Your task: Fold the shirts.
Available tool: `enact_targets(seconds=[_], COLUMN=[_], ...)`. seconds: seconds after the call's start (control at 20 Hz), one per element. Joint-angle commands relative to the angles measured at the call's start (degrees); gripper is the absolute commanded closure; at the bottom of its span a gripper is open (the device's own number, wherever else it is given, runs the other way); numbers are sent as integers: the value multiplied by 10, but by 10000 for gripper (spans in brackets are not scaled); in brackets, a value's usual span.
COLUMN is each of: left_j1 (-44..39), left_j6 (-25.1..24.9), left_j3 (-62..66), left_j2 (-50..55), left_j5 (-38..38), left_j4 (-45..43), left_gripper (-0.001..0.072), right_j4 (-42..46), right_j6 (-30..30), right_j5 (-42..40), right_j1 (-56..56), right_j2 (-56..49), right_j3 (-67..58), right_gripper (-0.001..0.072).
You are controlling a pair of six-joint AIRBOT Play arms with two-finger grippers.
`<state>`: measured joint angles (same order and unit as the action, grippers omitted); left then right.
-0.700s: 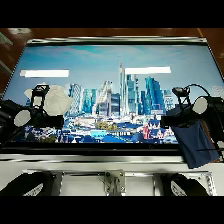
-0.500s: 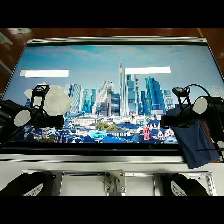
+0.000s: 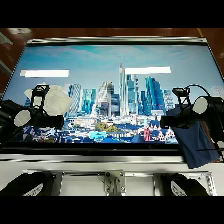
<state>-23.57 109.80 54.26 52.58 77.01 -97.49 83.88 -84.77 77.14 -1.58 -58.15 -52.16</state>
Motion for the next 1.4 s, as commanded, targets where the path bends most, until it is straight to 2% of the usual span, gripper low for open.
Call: enact_targets(seconds=[0.0,0.15,0.25,0.3,0.4,0.45,0.6,0.65,0.75,0.85,0.95,1.15,1.2,1.25,1.3,1.35], left_j1=[0,0,-2,5,67,122,298,342,400,422,418,400,399,400,400,398], left_j6=[0,0,-2,-2,-2,-2,-28,-29,-60,-92,-113,-116,-122,-145,-183,-246], left_j3=[0,-1,-1,0,20,40,103,116,126,126,126,126,127,127,129,133], left_j2=[0,6,10,16,47,76,187,221,279,322,352,399,402,400,391,374], left_j5=[-2,-86,-111,-125,-127,-119,-115,-120,-140,-166,-197,-231,-229,-217,-203,-183], left_j4=[0,0,-2,-31,-99,-92,30,82,184,246,272,332,343,371,423,498], left_gripper=[23,23,23,23,10,4,2,2,0,1,0,13,235,661,676,676], right_j4=[-3,-7,-22,-33,-57,-66,-78,-77,-77,-77,-78,-91,-95,-95,-94,-94], right_j6=[-3,-6,-7,-7,-7,-7,-7,-7,-7,-7,-7,-7,-7,-7,-7,-7], right_j5=[36,59,71,73,71,70,57,52,45,33,9,-37,-41,-42,-44,-48], right_j1=[0,0,0,0,0,0,0,0,0,0,0,0,0,0,0,0], right_j2=[0,0,0,0,0,0,0,0,0,0,0,0,0,0,0,0], right_j3=[0,0,0,0,0,0,0,0,0,0,0,0,0,0,0,0], right_gripper=[22,23,23,23,23,23,23,23,23,23,23,23,23,23,23,23])
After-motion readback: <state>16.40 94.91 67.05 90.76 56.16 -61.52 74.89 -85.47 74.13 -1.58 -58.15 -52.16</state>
